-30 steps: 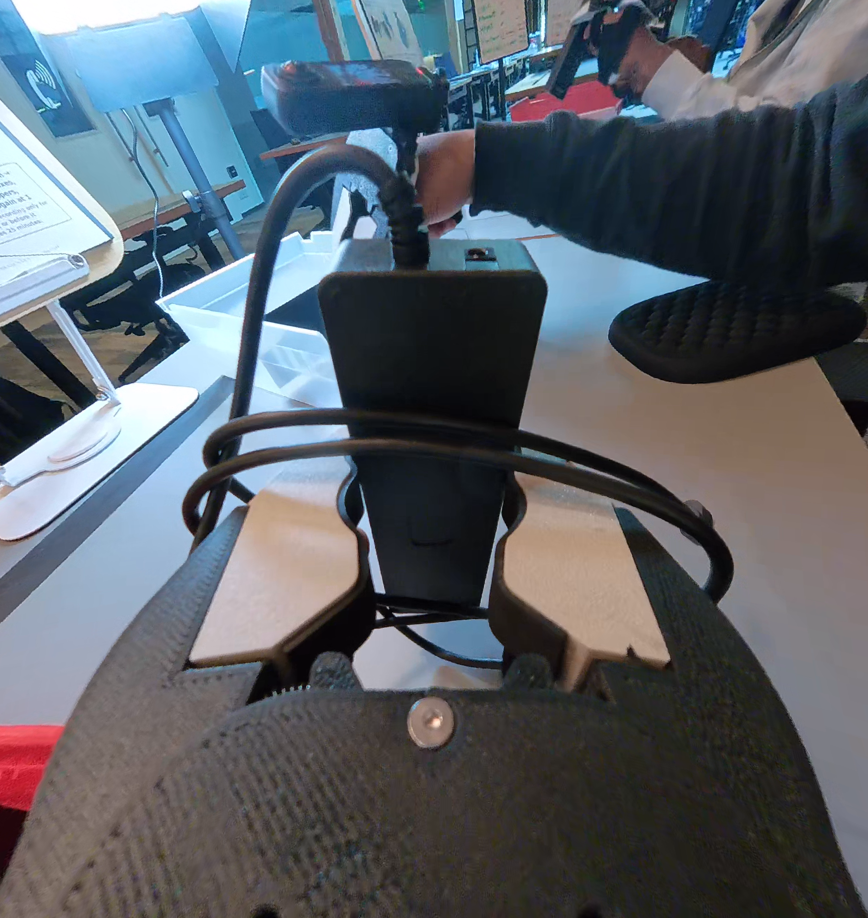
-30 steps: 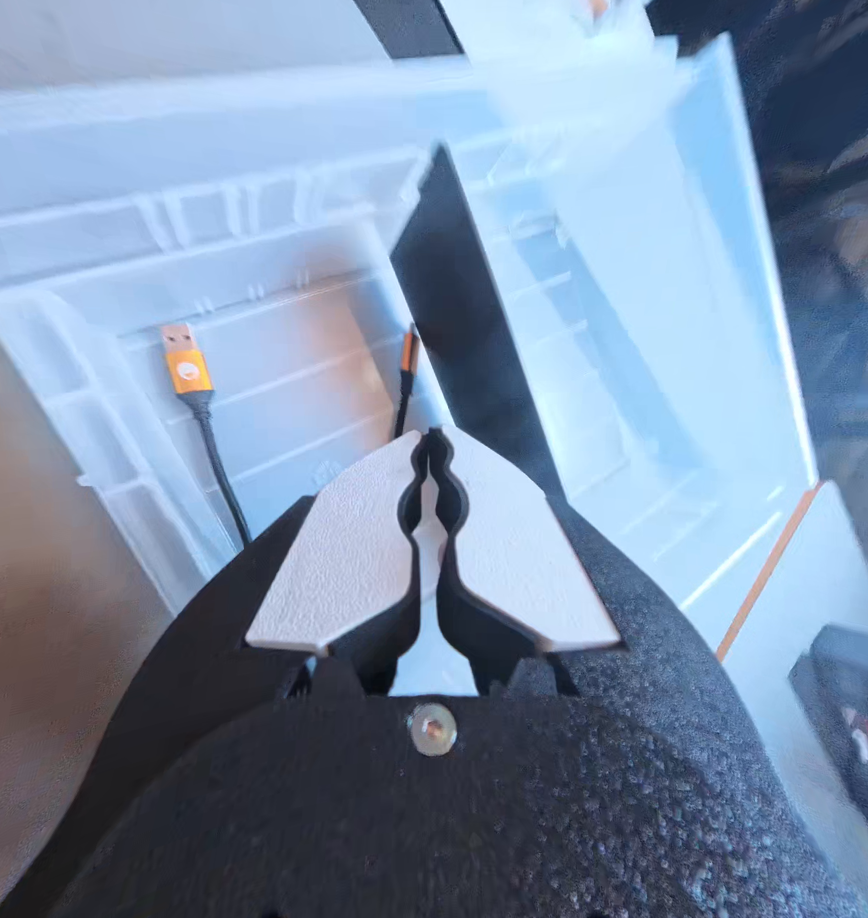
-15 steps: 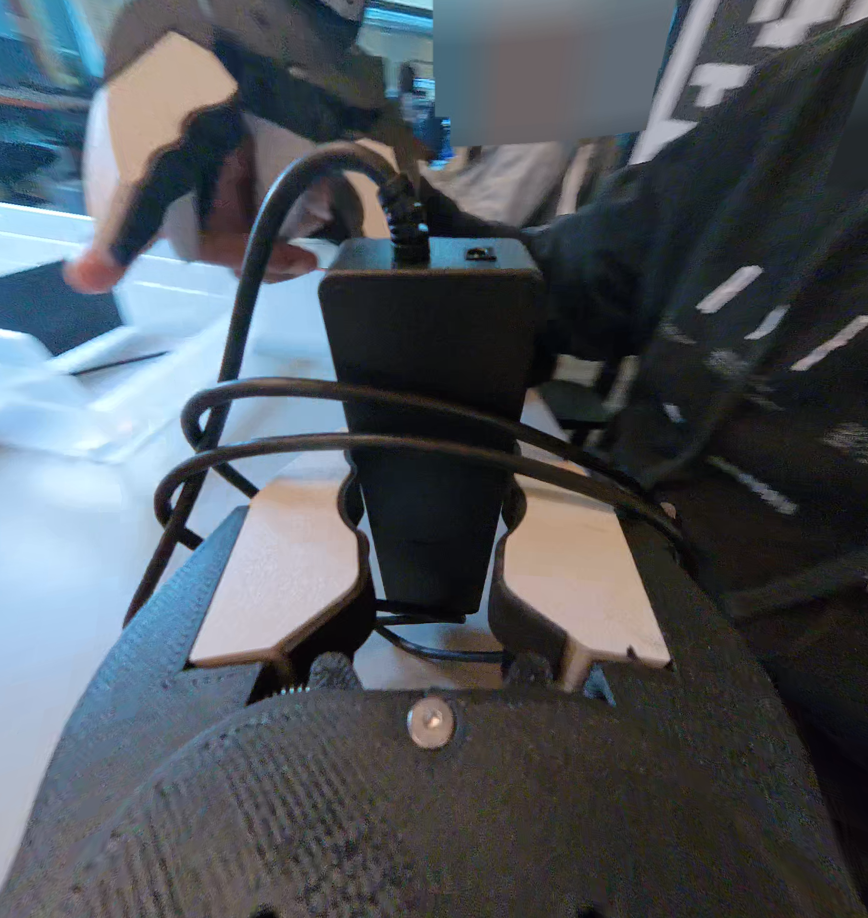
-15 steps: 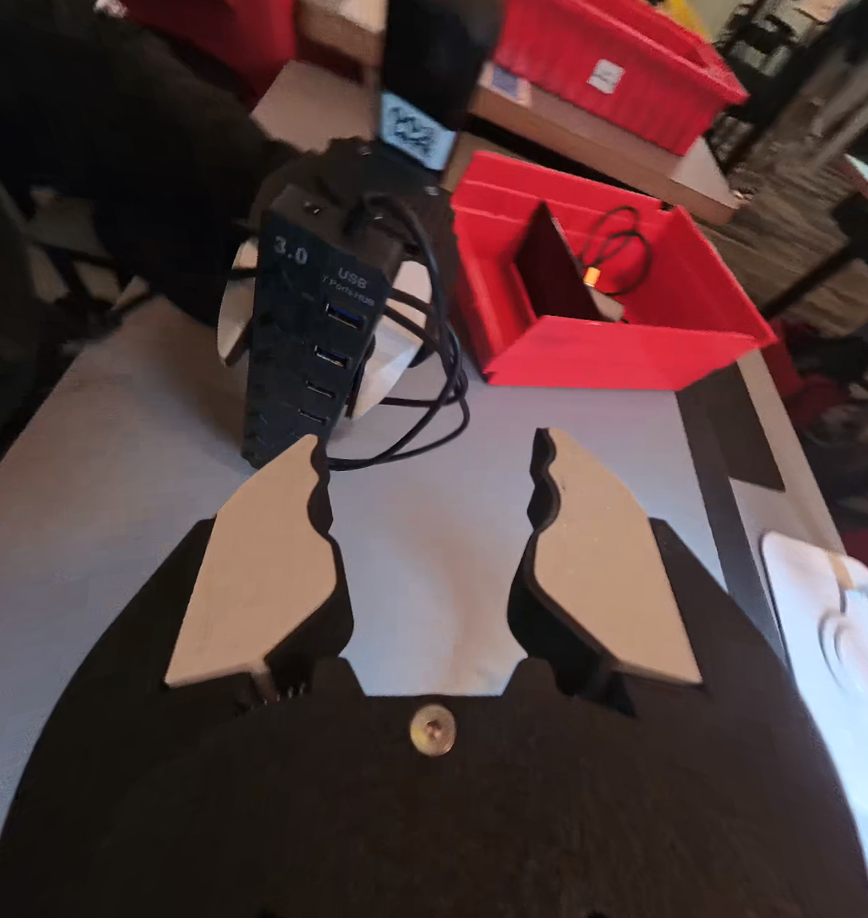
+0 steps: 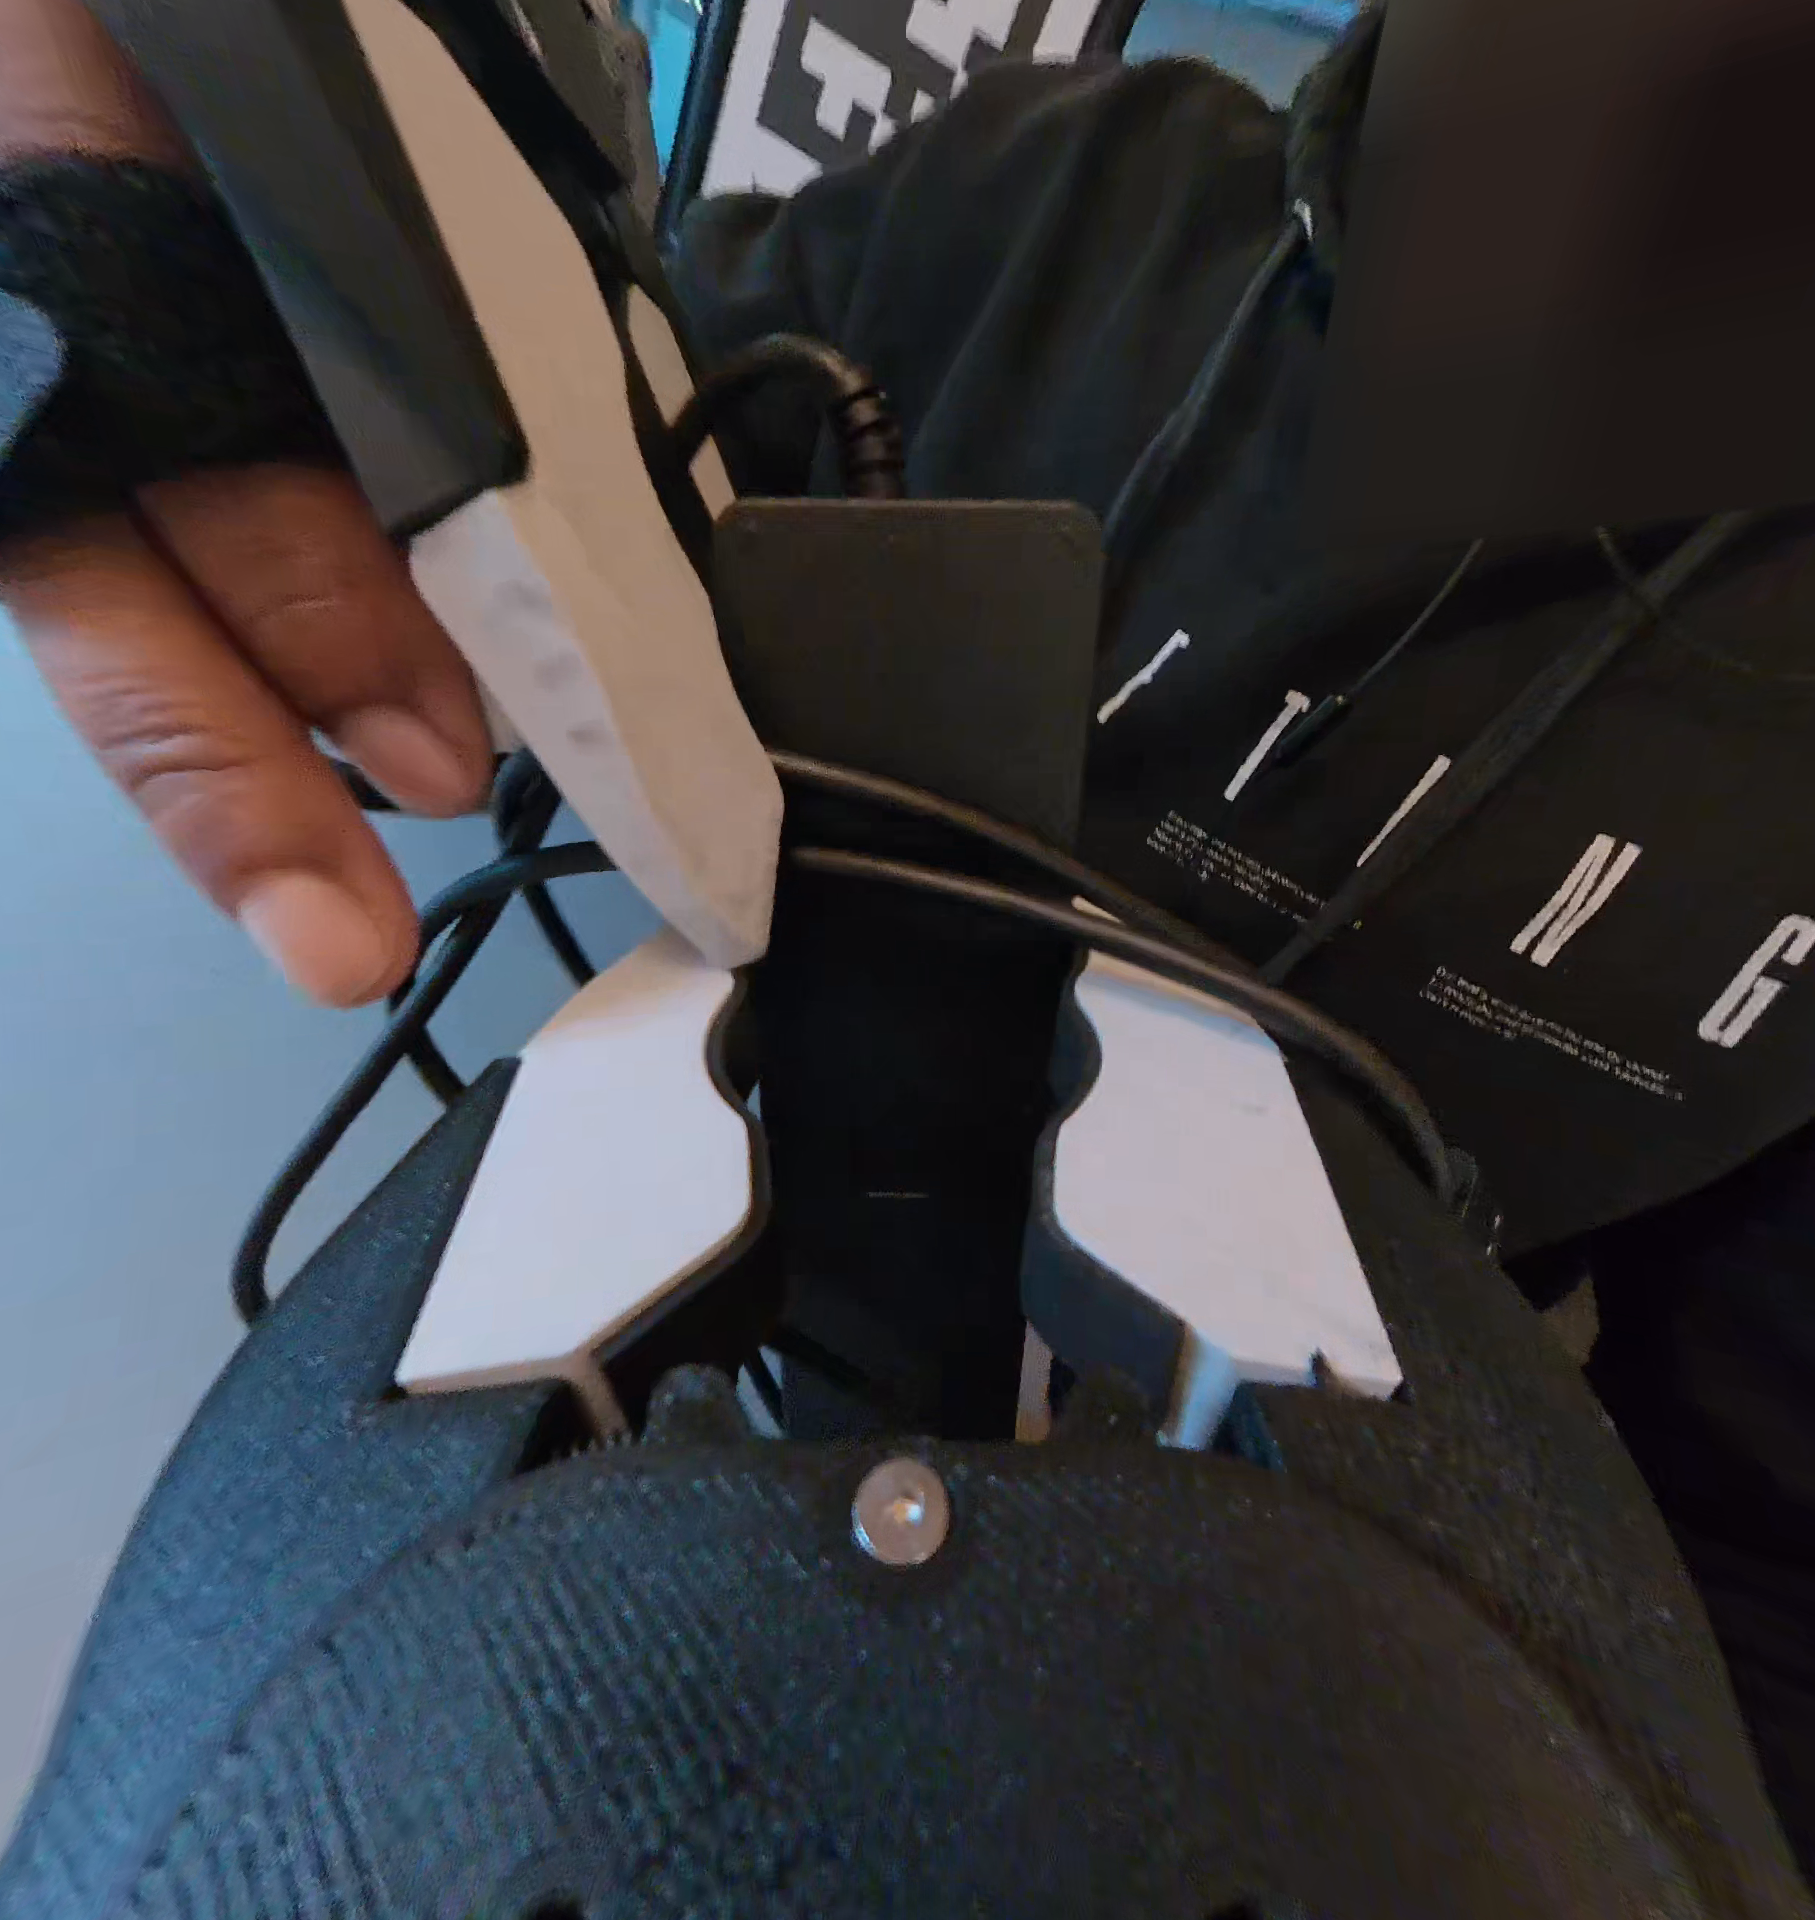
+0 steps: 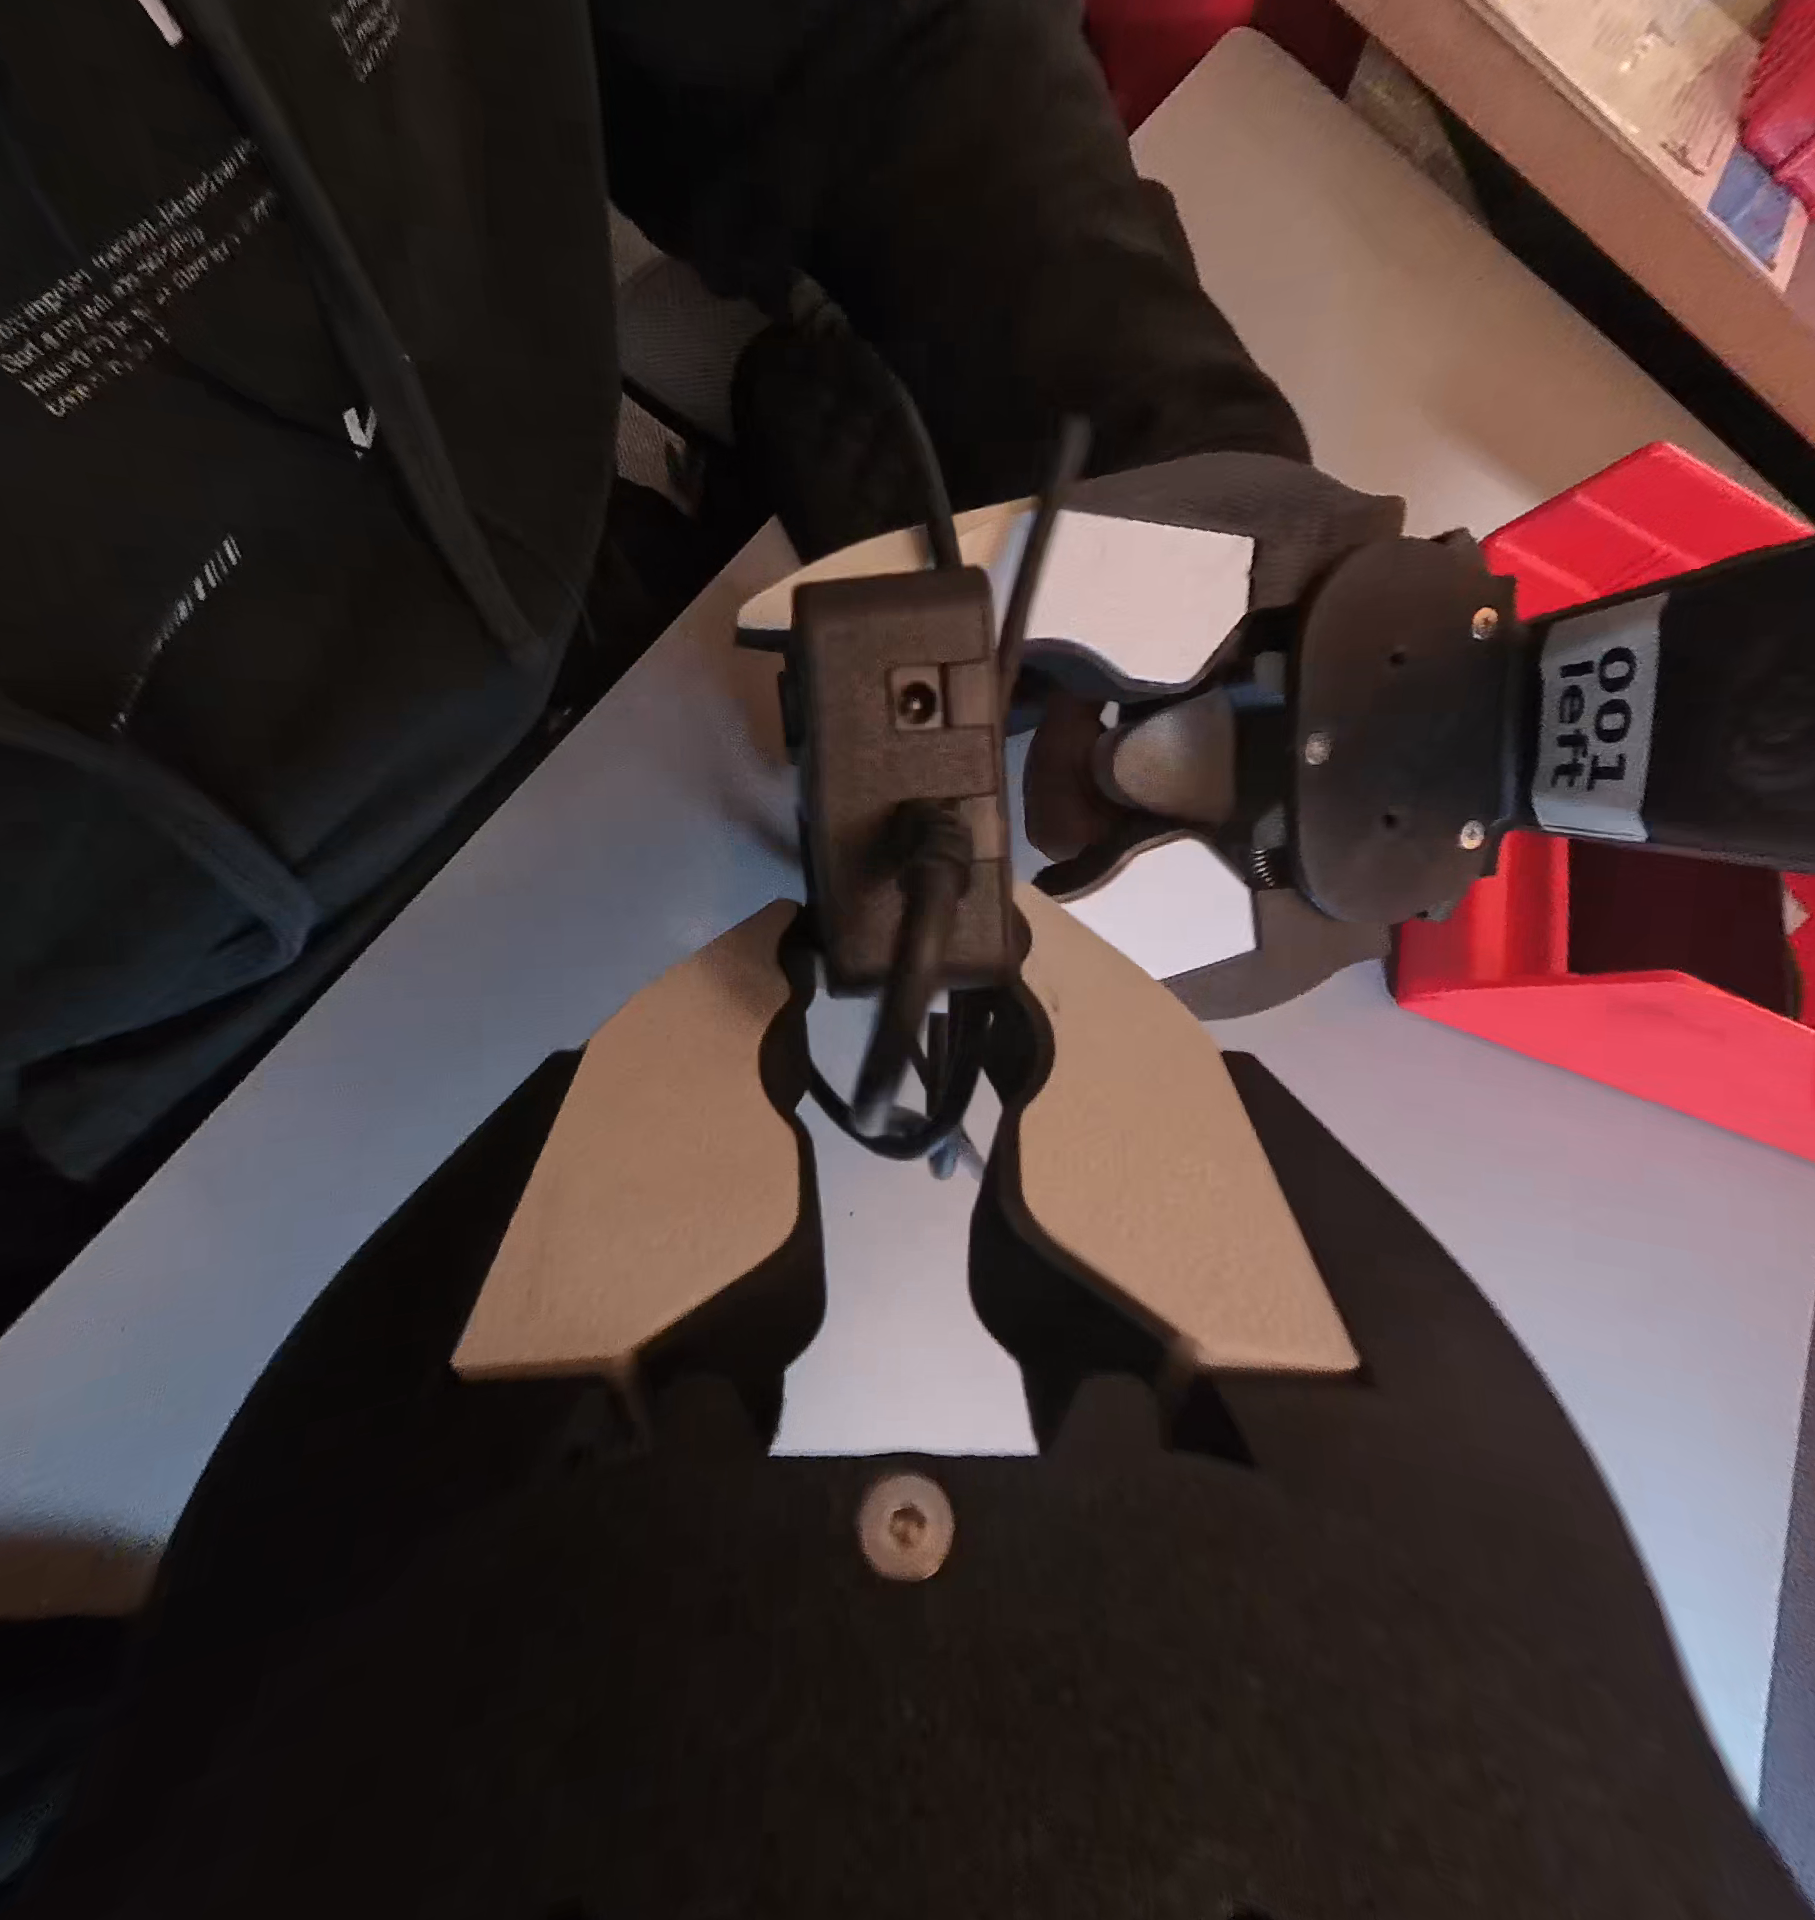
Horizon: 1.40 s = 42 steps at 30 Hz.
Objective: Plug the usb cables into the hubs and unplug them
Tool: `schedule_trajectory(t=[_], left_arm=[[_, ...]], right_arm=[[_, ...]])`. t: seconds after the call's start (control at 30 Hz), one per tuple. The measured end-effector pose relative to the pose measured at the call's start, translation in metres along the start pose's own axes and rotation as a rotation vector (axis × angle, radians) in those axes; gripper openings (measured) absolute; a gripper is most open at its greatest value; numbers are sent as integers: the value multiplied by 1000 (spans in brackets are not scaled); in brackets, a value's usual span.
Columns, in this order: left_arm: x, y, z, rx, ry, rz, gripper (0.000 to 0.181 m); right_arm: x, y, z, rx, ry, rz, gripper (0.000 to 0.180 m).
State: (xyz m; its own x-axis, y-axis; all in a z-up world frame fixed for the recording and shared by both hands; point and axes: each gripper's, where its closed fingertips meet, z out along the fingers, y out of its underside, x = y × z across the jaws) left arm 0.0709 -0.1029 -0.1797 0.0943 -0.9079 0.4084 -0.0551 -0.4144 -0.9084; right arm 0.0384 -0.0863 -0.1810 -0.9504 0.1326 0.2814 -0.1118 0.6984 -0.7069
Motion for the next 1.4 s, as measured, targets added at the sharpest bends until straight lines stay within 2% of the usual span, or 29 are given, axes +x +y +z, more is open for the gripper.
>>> schedule_trajectory(t=[0.07,0.17,0.3,0.37,0.47,0.57,0.67,0.77,0.87,1.0,1.1,1.23,1.4], left_arm=[[-7,-8,-6,41,-63,17,55],[-30,-18,-29,103,-288,71,59],[-73,-35,-105,259,-777,91,46],[-74,-44,-140,353,-922,102,43],[-67,-53,-171,452,-1042,122,39],[-62,-58,-179,495,-1059,133,36],[-65,-55,-177,474,-1069,133,35],[-68,-53,-171,430,-1084,148,34],[-72,-50,-164,386,-1092,156,33],[-79,-43,-158,321,-1110,167,32],[-84,-37,-153,286,-1112,160,31],[-89,-31,-149,242,-1118,158,31],[-93,-25,-145,193,-1128,165,30]], right_arm=[[3,2,-7,-13,20,8,29],[8,8,-27,-37,38,58,28],[13,17,-67,-59,86,132,27],[20,21,-94,-74,152,168,27],[43,28,-149,-76,300,233,28],[85,45,-217,-98,569,304,28],[129,80,-284,-112,857,445,28],[165,133,-332,-41,1094,695,28],[187,194,-344,128,1202,940,27],[206,265,-322,303,1222,1218,28],[216,303,-312,412,1224,1421,27],[212,346,-314,343,1233,1630,28],[192,375,-307,75,1136,1769,39]])
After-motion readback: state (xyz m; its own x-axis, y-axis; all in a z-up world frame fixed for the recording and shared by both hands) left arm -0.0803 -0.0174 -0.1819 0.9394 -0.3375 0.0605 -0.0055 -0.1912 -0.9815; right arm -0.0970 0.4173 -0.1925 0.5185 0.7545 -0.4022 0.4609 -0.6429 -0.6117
